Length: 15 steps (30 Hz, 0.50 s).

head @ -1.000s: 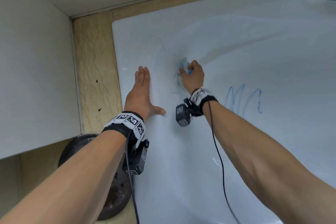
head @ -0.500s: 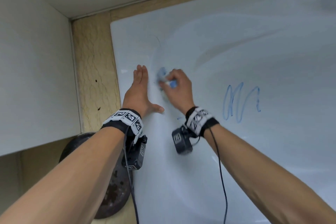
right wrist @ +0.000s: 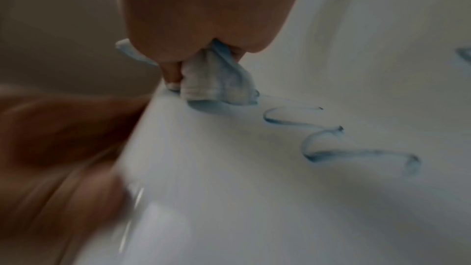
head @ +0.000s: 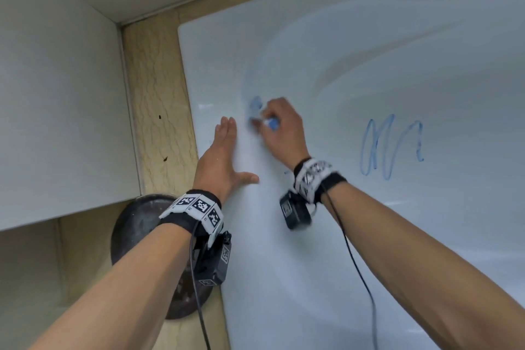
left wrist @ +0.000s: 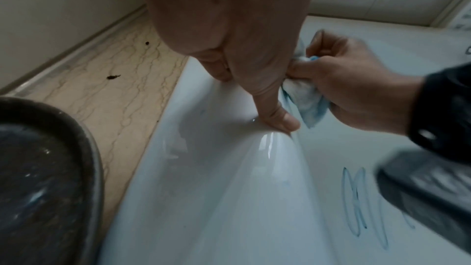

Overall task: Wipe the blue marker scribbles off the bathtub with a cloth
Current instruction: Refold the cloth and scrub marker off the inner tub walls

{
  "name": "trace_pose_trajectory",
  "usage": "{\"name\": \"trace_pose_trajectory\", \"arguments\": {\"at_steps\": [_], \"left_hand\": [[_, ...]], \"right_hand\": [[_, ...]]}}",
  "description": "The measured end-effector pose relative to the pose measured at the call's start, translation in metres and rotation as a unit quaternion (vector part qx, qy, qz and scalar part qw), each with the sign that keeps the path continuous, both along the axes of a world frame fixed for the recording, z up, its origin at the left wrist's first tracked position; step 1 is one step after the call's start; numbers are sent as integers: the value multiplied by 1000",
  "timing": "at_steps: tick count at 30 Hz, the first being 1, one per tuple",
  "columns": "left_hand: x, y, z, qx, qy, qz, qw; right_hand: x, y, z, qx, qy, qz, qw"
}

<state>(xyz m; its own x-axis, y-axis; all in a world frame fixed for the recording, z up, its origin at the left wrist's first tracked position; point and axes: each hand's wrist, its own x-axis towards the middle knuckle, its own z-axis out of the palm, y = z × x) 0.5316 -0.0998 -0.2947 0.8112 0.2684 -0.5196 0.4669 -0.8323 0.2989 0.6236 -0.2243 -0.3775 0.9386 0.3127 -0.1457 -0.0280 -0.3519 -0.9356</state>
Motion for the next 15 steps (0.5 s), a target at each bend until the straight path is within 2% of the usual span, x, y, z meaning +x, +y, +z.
{"name": "trace_pose_trajectory", "arguments": {"at_steps": [2,5,8,11,13,15], "left_hand": [[3,-2,1,3,13,9,1000],[7,-5,2,2,26,22,999],[11,-5,2,-5,35,28,999],[10,-7,1,-1,34,30,999],[10,-7,-1,1,31,30,999],[10,-7,-1,-1,28,34,999]], "right_hand": [[30,-6,-25,-29,89,-115,989],[34,-20,-49,-72,169,-154,971],[2,-16,-30,-55,151,-162,974],[-33,-14,-6,-7,91,-79,993],[-36,-23,-17,-14,76,-67,995],[-22,-38,-46,-61,129,-121,982]]}}
